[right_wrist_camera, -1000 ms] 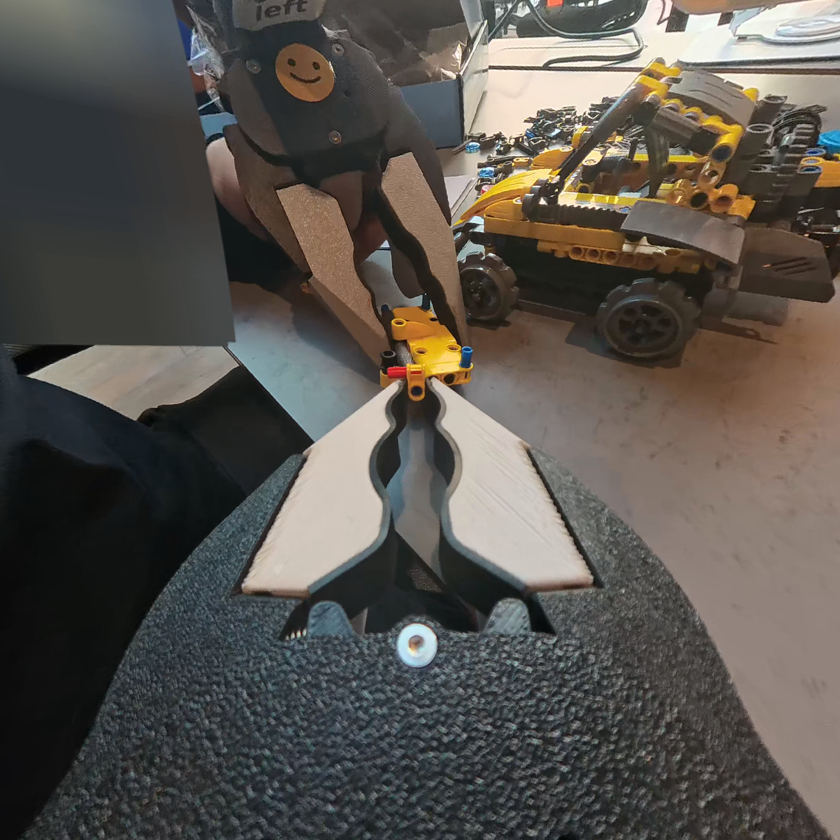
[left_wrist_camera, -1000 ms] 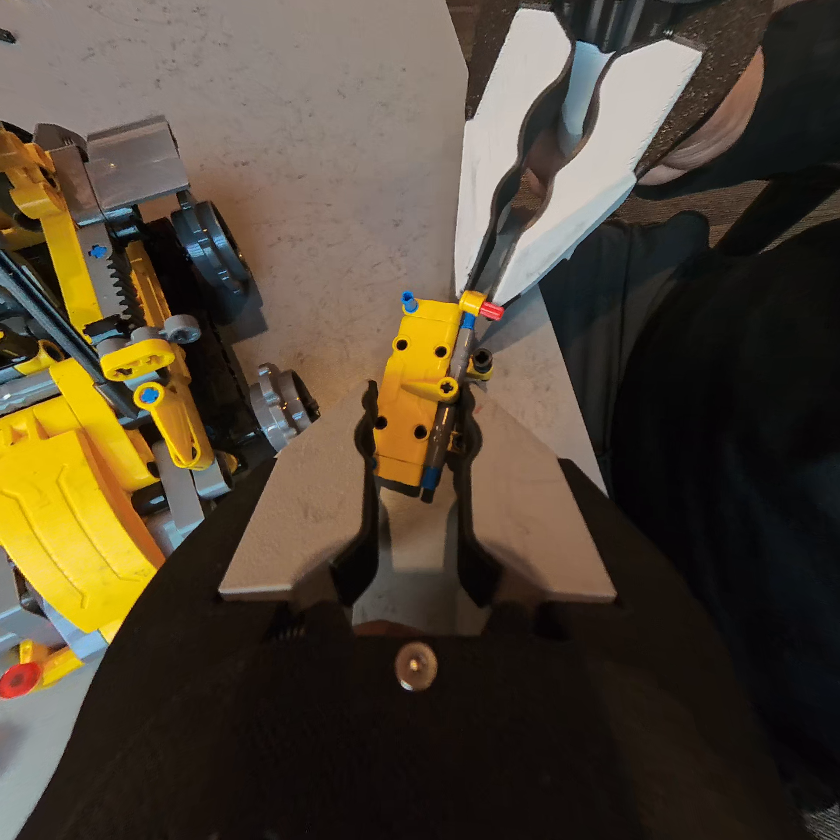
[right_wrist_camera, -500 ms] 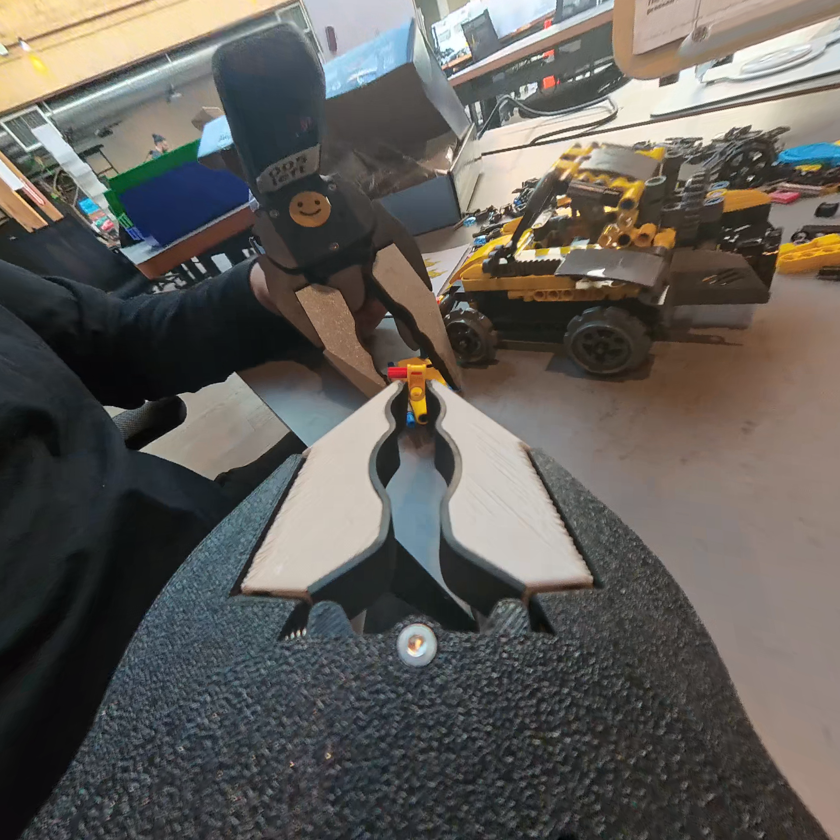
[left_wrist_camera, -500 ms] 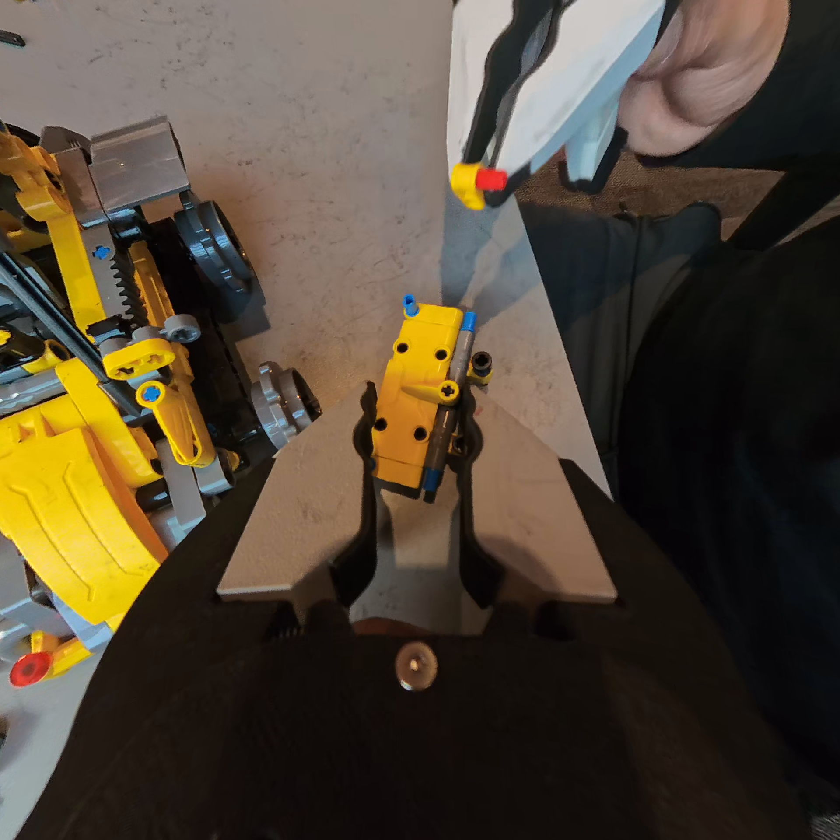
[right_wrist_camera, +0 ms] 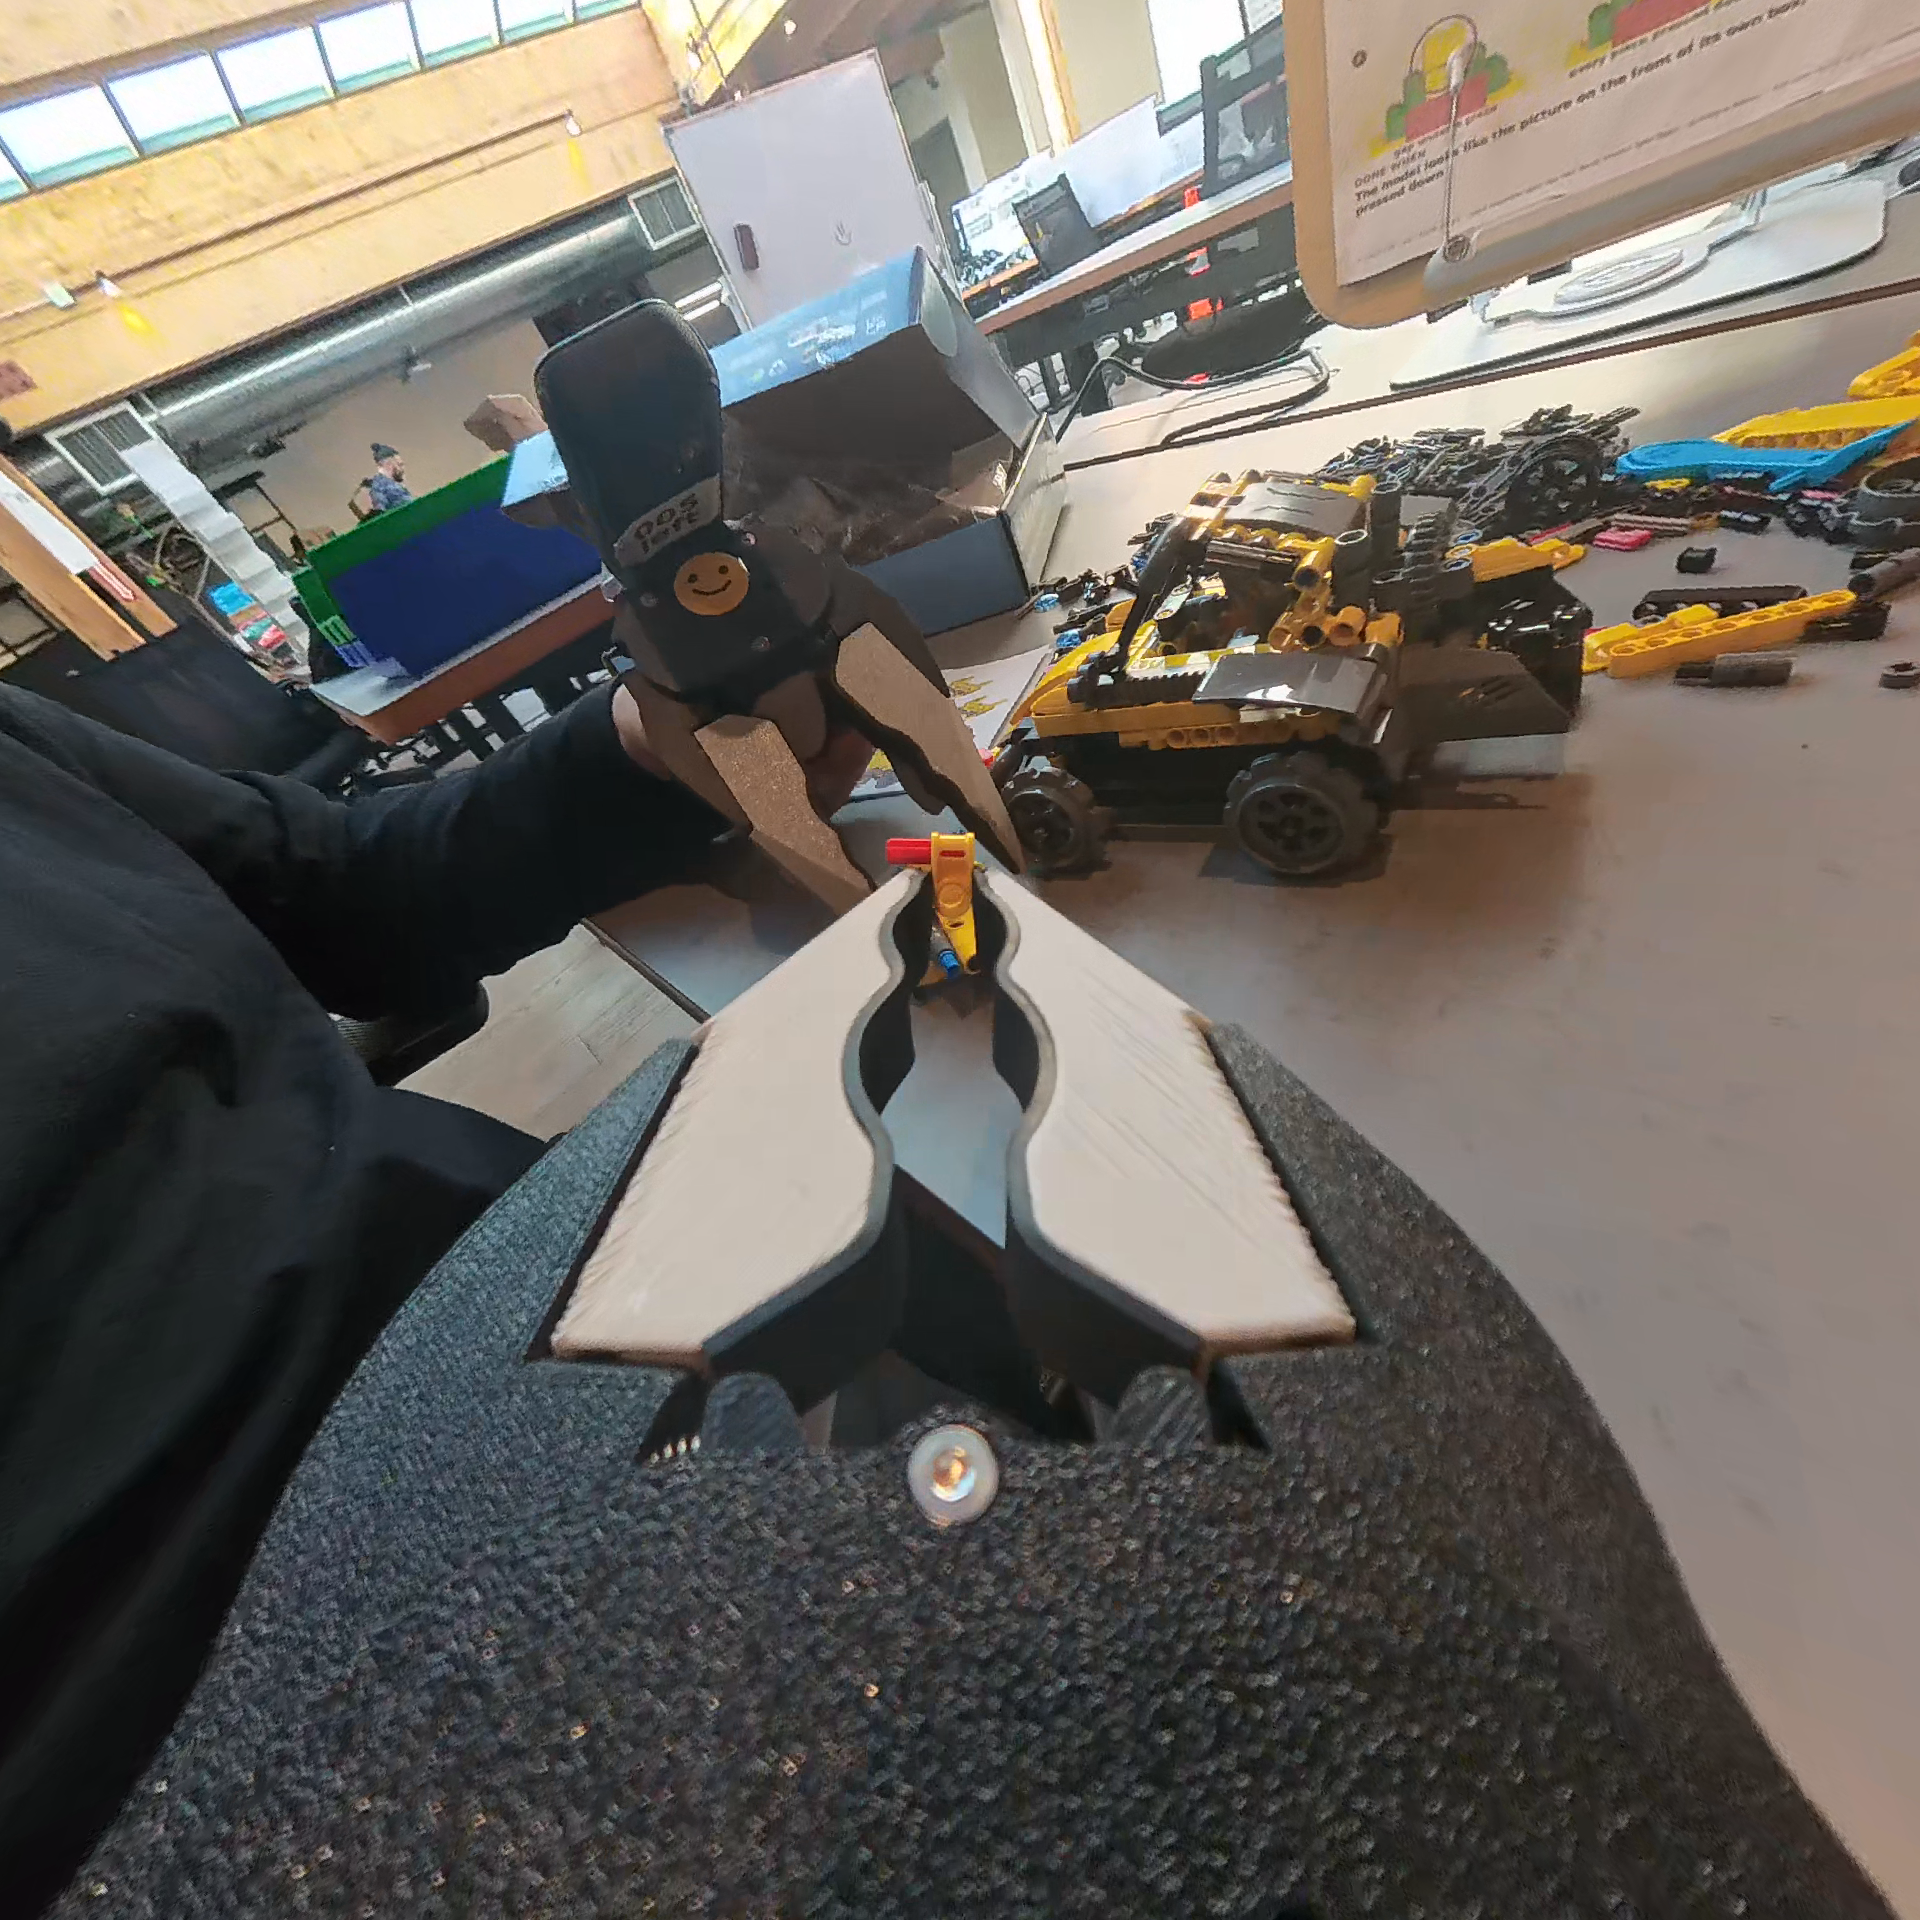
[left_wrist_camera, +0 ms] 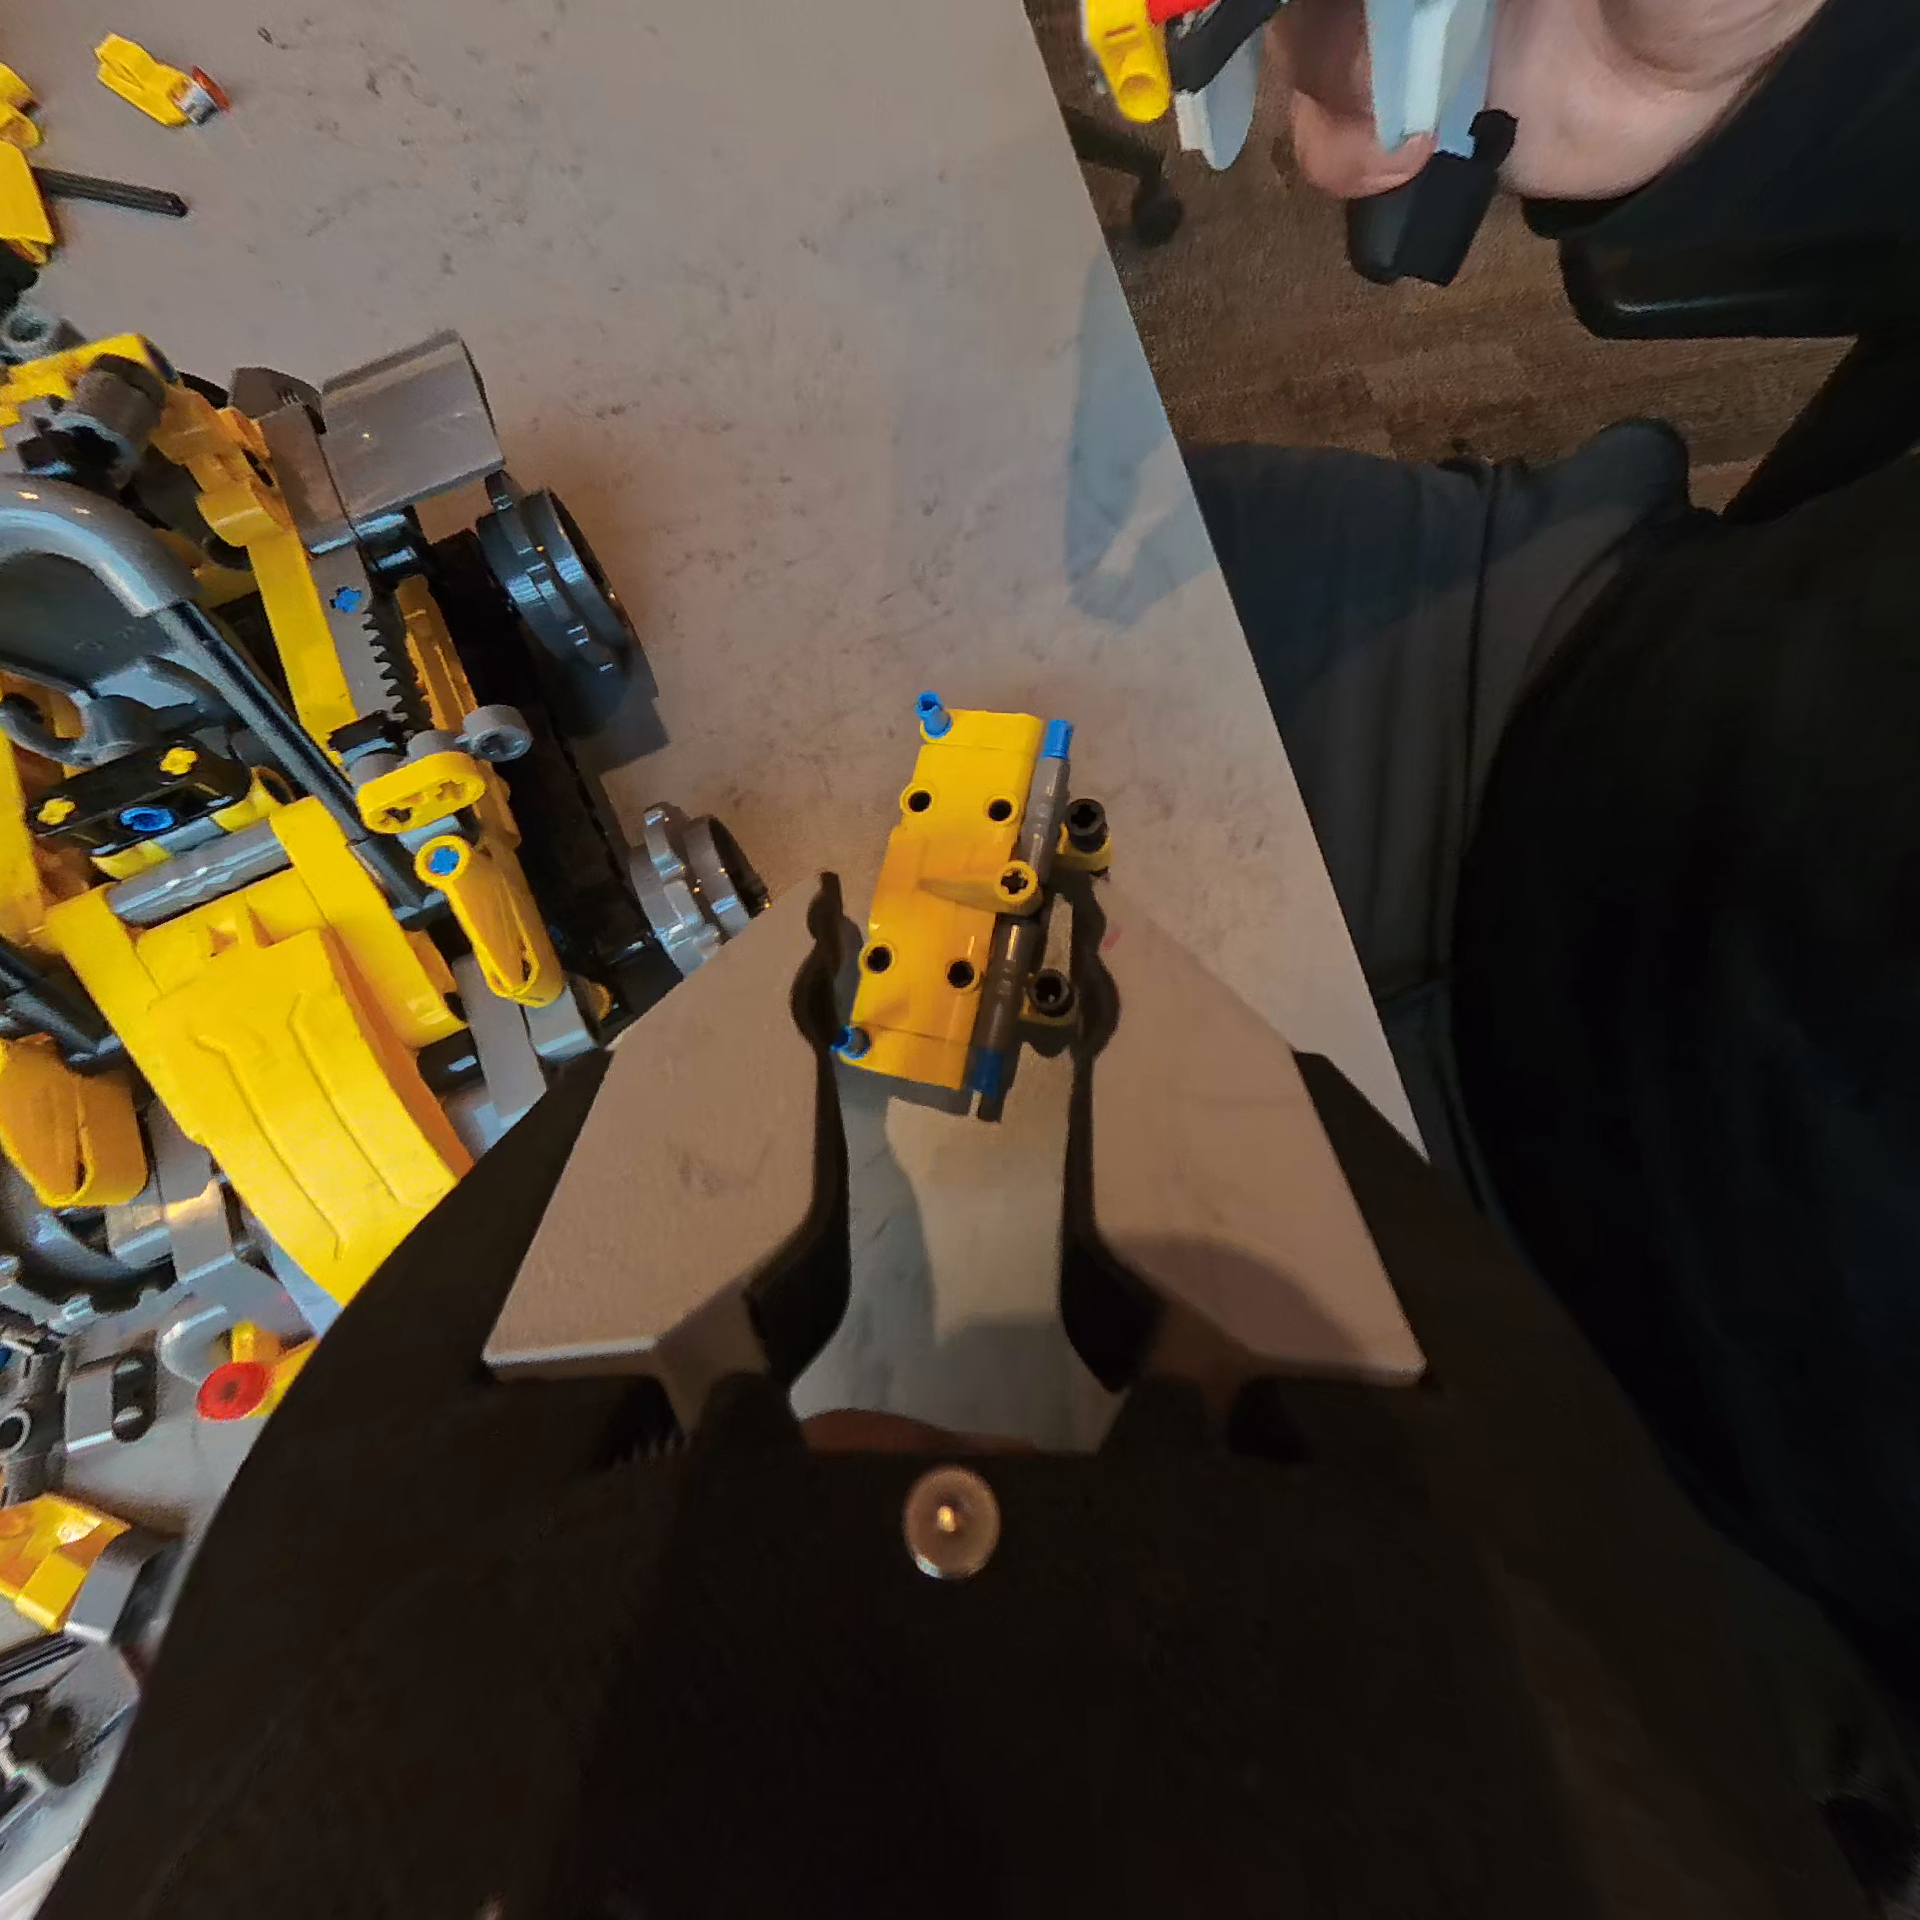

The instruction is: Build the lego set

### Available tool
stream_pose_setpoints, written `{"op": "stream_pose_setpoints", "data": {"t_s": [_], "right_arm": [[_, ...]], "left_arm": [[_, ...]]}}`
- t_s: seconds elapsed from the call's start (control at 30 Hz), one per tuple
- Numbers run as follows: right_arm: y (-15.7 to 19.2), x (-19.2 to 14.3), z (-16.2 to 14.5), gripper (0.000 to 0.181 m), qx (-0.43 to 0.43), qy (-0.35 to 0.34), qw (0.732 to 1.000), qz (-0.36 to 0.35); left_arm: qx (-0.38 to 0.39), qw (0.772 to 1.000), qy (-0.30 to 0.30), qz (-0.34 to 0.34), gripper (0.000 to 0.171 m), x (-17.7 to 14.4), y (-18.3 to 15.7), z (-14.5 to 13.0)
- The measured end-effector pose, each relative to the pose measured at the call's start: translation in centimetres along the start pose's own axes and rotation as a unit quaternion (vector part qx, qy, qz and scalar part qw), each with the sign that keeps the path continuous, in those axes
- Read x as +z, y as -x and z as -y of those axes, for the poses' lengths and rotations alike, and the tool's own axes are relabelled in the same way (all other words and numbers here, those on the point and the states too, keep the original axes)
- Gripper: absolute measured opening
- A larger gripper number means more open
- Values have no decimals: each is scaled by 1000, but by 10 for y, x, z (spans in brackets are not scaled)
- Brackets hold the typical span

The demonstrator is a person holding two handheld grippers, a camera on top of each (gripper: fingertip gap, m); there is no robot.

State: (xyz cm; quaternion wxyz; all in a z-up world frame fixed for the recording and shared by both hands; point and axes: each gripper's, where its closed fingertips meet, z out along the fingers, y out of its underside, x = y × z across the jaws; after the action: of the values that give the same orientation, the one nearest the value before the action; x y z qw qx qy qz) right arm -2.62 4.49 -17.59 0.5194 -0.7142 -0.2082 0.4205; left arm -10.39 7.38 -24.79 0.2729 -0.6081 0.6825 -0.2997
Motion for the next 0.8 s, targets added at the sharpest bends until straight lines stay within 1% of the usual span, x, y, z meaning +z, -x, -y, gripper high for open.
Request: {"op": "stream_pose_setpoints", "data": {"t_s": [0.23, 0.47, 0.6, 0.8], "right_arm": [[1, -7, 7, 7, 4, -9, 1000, -2], [1, -4, 4, 7, 17, -5, 1000, 7], [-1, -2, 3, 7, 21, -4, 1000, 10], [-3, -3, 3, 7, 23, -6, 1000, 10]], "left_arm": [[-15, 1000, -14, -10, 47, -13, 2, 2], [-5, 1000, -4, -13, 51, -12, -1, -1], [3, 1000, -6, -11, 56, -13, -2, 1], [-5, 1000, -22, -12, 58, -19, 0, 6]]}}
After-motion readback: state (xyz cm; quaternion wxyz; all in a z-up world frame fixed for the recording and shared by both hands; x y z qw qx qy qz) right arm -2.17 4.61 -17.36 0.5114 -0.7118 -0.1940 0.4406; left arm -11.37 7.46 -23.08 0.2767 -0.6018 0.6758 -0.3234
